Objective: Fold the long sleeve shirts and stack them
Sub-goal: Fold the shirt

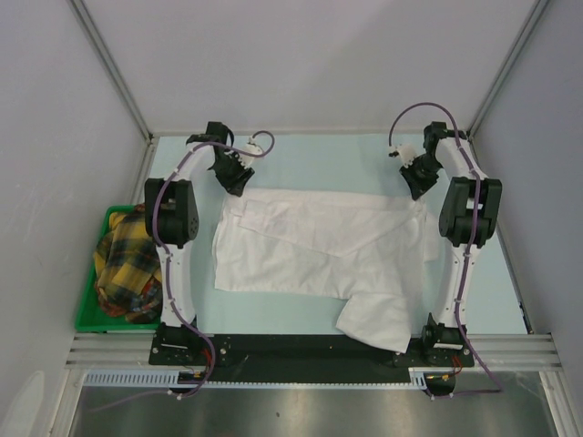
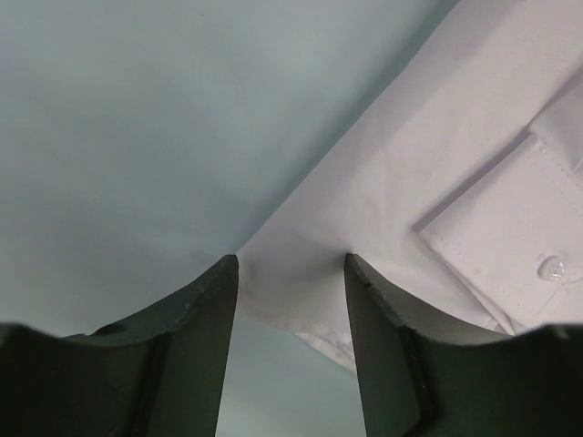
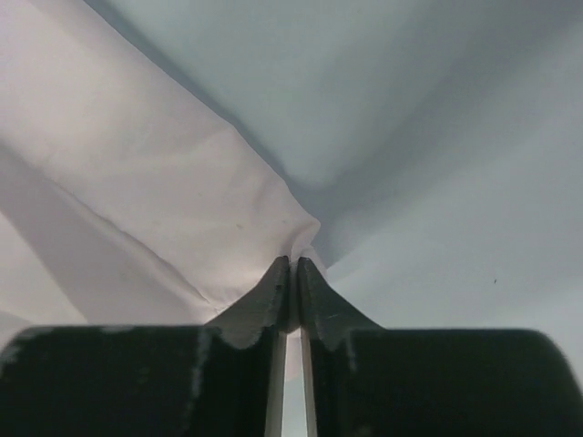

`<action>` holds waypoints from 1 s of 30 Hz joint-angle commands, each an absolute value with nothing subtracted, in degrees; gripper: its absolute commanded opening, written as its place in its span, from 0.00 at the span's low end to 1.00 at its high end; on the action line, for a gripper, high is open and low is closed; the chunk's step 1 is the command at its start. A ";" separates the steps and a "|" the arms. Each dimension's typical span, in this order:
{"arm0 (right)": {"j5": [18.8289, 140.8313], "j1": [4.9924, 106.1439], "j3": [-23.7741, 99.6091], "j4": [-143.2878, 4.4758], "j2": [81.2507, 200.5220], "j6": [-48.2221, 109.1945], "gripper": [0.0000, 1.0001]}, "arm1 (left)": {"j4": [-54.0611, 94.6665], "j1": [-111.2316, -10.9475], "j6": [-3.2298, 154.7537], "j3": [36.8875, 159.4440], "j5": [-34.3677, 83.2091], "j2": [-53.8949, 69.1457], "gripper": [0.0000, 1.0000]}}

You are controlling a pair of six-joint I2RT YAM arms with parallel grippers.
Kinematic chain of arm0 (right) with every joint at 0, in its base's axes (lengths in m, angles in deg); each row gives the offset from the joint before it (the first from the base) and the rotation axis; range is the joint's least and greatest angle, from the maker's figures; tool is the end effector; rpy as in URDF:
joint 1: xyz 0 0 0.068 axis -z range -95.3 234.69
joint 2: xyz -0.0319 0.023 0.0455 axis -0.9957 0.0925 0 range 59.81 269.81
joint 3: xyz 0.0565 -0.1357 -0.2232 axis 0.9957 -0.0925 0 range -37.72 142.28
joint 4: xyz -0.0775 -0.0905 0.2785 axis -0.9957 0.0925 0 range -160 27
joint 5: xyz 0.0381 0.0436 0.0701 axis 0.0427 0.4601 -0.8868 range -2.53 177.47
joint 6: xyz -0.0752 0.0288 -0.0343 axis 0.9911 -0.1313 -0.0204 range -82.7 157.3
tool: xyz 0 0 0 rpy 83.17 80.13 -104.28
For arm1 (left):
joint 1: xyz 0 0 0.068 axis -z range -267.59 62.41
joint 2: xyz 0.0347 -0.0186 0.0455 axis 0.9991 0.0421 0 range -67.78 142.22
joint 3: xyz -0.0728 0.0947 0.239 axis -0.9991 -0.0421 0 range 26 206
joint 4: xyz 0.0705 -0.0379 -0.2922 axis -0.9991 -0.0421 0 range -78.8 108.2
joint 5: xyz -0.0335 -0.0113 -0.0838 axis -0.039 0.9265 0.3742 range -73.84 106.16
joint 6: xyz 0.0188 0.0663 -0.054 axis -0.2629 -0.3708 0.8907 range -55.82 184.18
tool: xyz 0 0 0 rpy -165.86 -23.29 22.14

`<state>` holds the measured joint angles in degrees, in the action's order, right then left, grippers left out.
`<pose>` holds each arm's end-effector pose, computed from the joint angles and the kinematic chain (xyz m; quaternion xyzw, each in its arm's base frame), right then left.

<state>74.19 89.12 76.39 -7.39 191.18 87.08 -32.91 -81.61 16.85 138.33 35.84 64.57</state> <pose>0.5104 -0.0217 0.1316 -0.3908 0.9090 0.0626 0.1305 0.5279 -0.0816 0.1227 0.4611 0.8561 -0.1006 0.2106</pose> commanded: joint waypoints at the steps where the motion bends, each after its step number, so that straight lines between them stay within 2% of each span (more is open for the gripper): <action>1: 75.08 88.39 78.21 -9.27 192.43 87.66 0.08 | -32.17 -82.14 14.96 140.78 36.20 65.28 0.57; 3: 75.43 88.30 78.73 -9.44 192.61 87.66 0.00 | -30.85 -82.40 14.79 140.87 36.29 65.20 0.59; 7: 75.60 88.12 79.79 -10.15 193.13 87.40 0.00 | -31.98 -82.84 13.83 143.23 37.60 66.42 0.58; 9: 76.13 87.95 80.14 -11.55 193.13 86.87 0.00 | -33.56 -82.84 13.12 143.94 38.48 67.04 0.49; 10: 76.39 87.86 80.41 -12.51 193.31 86.70 0.00 | -33.74 -82.84 13.03 144.12 38.31 67.48 0.44; 11: 77.18 87.77 80.84 -13.22 193.57 86.09 0.00 | -33.83 -82.84 13.03 144.21 38.39 67.48 0.34; 13: 77.80 87.68 81.55 -15.15 193.92 85.47 0.00 | -33.92 -83.28 13.47 144.73 38.92 68.09 0.25; 14: 78.41 87.60 82.42 -16.03 194.45 84.51 0.00 | -34.18 -83.37 13.73 145.26 38.92 68.45 0.12; 17: 79.29 87.16 84.01 -18.14 195.50 83.36 0.00 | -35.76 -83.98 14.70 148.68 39.10 70.37 0.00; 28: 80.97 85.84 89.45 -20.16 199.72 81.69 0.00 | -31.20 -85.74 18.66 154.67 36.03 73.19 0.00; 30: 81.14 85.75 90.68 -19.73 200.08 81.07 0.24 | -30.93 -85.74 19.18 155.98 34.53 73.89 0.00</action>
